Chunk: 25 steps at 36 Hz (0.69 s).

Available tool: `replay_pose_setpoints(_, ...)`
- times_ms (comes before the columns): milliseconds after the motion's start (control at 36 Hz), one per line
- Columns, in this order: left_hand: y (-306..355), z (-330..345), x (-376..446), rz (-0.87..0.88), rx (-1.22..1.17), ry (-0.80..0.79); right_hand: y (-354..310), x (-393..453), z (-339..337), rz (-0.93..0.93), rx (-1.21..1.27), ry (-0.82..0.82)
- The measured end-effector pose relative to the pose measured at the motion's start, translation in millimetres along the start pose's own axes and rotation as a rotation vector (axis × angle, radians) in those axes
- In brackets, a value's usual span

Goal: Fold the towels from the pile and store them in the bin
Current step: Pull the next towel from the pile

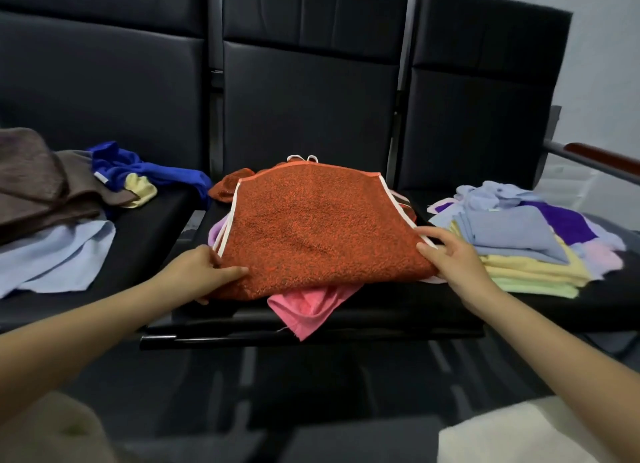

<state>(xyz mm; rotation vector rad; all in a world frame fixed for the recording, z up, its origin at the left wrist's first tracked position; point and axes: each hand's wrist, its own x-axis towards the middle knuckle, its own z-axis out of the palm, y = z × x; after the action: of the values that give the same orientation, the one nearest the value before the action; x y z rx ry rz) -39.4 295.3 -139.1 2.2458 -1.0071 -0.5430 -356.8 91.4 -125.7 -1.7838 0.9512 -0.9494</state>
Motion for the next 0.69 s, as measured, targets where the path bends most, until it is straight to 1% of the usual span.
replay_pose_setpoints(56,-1.1,-3.0,0.5,-0.029,0.023,-0.015,4.0,-1.2,-2.0,0.077,-0.035,-0.067)
replay_pose_setpoints(111,-2.8,-4.0,1.7,-0.047,0.063,-0.029,7.9,-3.7,-4.3,0.112,-0.021,-0.13)
replay_pose_setpoints(250,0.4,-6.3,3.7,-0.071,0.153,-0.088,3.6,-8.2,-7.2,0.094,0.303,-0.258)
replay_pose_setpoints(306,0.7,-7.8,3.3,-0.063,0.233,-0.091,0.0,-8.9,-7.3,0.076,0.347,-0.289)
replay_pose_setpoints(389,-7.2,-6.7,5.3,0.03,0.466,0.02,-6.7,-13.3,-3.5,0.087,0.185,-0.259)
replay_pose_setpoints(444,-13.1,-4.7,8.1,0.1,0.525,0.08,-7.6,-14.3,0.1,0.138,0.033,-0.223)
replay_pose_setpoints(500,-15.0,-3.7,10.6,0.133,0.479,0.046,-3.9,-10.6,-0.5,0.187,-0.075,-0.156)
replay_pose_setpoints(583,-13.3,-2.7,11.2,0.103,0.294,-0.072,-1.8,-6.2,-7.7,0.26,-0.091,-0.075)
replay_pose_setpoints(639,-14.1,-2.3,11.7,0.121,0.259,-0.089,-3.3,-7.7,-11.3,0.325,-0.019,-0.093)
replay_pose_setpoints(694,-16.3,-2.2,13.1,0.153,0.306,-0.045,-2.8,-8.5,-13.7,0.394,0.011,-0.13)
